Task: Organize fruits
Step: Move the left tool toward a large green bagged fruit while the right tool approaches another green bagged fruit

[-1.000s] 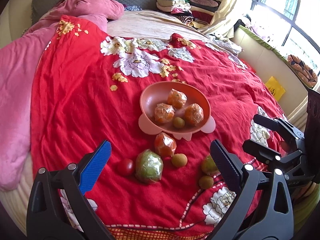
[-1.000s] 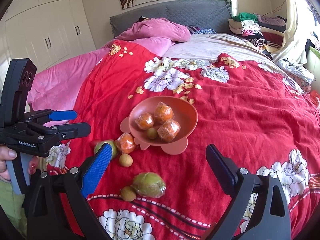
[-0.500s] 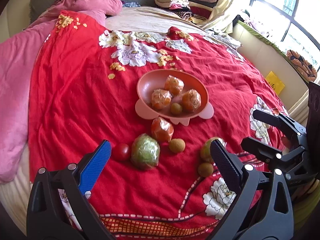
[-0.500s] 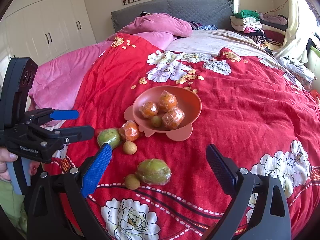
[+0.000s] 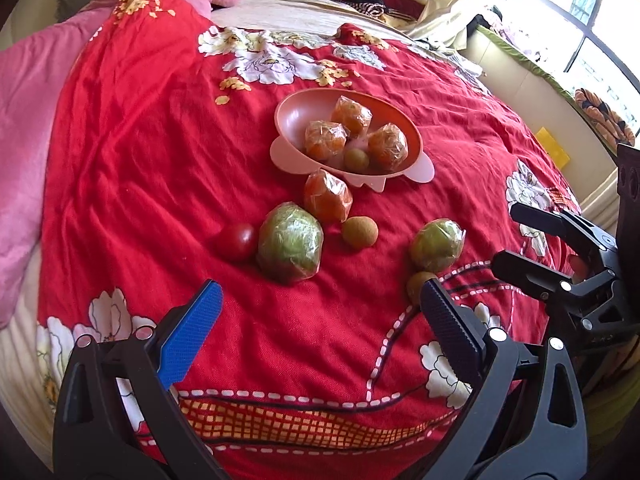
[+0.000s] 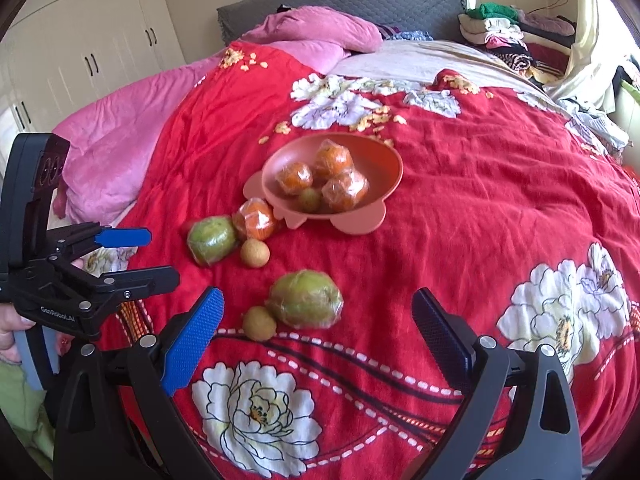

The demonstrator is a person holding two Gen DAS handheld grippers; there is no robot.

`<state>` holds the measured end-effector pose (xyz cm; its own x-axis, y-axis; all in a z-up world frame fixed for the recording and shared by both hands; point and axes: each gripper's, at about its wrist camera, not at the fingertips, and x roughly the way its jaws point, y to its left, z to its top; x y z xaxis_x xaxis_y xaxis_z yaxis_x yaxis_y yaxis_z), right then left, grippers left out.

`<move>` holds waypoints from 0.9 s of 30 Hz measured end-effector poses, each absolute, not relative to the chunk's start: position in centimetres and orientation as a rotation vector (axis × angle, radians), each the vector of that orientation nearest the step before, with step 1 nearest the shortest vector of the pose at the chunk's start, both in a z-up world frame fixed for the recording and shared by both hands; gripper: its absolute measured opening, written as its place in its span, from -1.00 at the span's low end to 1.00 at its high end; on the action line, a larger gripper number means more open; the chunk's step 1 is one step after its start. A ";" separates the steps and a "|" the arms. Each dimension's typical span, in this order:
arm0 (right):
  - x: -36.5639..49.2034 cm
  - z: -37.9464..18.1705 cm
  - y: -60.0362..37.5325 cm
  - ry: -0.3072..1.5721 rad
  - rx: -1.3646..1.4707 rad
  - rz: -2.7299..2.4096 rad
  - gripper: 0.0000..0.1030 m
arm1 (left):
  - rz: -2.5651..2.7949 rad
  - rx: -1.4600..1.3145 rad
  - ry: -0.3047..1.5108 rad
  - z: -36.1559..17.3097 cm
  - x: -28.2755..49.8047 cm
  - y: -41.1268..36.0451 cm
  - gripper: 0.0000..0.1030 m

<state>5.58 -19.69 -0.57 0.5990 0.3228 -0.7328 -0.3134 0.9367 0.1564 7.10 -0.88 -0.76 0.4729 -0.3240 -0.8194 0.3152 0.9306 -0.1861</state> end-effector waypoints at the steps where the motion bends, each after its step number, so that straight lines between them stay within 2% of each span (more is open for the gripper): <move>1: 5.5 -0.6 -19.6 0.850 0.011 0.373 0.84 | -0.394 -0.012 1.008 -0.9 7.1 -0.8 0.81; 3: 5.4 -0.7 -19.5 0.852 0.010 0.373 0.84 | -0.396 -0.022 1.010 -1.0 7.0 -0.6 0.81; 8: 5.3 -1.4 -19.3 0.868 0.006 0.369 0.84 | -0.417 -0.030 1.016 -1.4 6.9 -0.7 0.62; 11: 5.3 -1.7 -19.2 0.877 0.002 0.366 0.84 | -0.428 -0.030 1.023 -1.8 7.0 -0.9 0.45; 13: 5.3 -1.8 -19.1 0.880 0.005 0.366 0.84 | -0.440 -0.035 1.032 -2.2 7.2 -1.1 0.26; 16: 5.4 -2.0 -19.2 0.887 0.008 0.360 0.84 | -0.446 -0.036 1.042 -2.7 7.6 -1.3 0.12; 27: 6.0 -2.6 -19.7 0.897 0.026 0.350 0.82 | -0.390 -0.010 1.032 -3.7 9.3 -1.0 0.05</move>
